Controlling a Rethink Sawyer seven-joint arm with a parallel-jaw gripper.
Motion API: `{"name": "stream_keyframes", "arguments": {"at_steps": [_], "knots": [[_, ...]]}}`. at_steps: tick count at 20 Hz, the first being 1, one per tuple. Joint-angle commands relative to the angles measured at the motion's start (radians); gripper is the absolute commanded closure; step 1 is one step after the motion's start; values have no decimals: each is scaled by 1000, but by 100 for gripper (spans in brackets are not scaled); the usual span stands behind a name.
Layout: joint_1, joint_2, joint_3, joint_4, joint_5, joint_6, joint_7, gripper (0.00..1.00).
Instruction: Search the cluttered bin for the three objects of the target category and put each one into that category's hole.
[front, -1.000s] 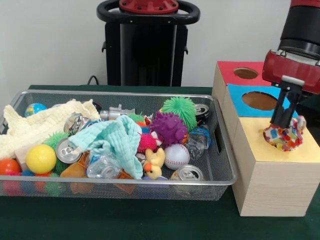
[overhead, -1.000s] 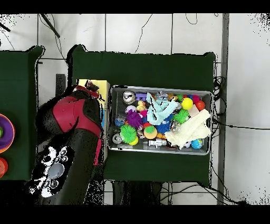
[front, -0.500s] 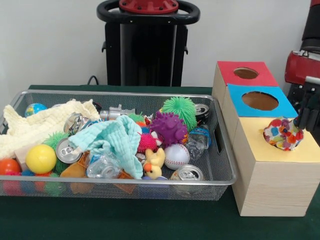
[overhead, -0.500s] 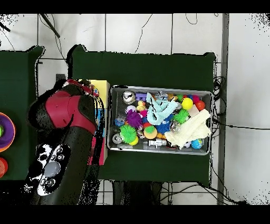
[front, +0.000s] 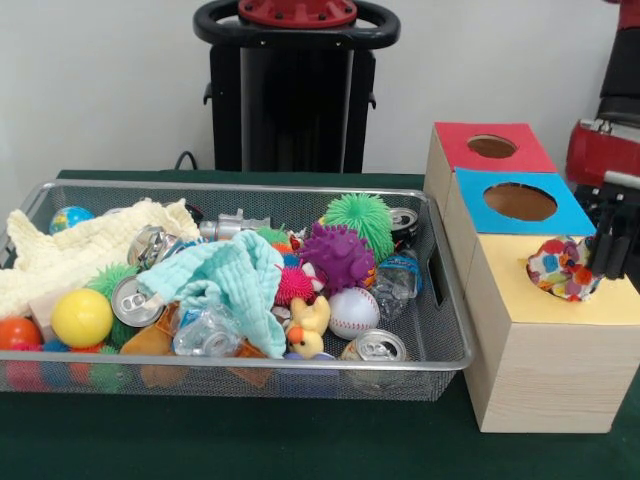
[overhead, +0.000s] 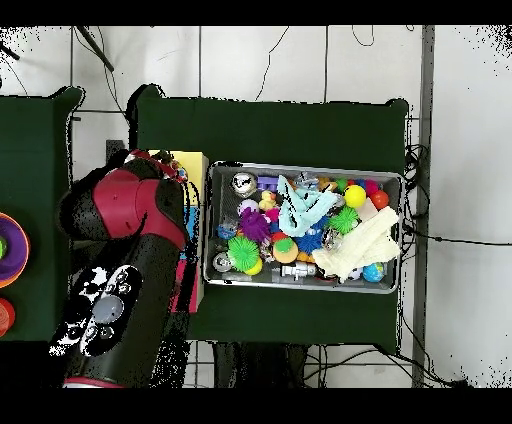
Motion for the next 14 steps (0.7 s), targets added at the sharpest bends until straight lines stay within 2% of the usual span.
{"name": "stream_keyframes", "arguments": {"at_steps": [1,4,14], "knots": [[-21,221,53,-28,-8,-56,142,100],[-12,258,25,-52,-32,-54,118,100],[-20,236,41,-5,-35,-82,99,100]]}}
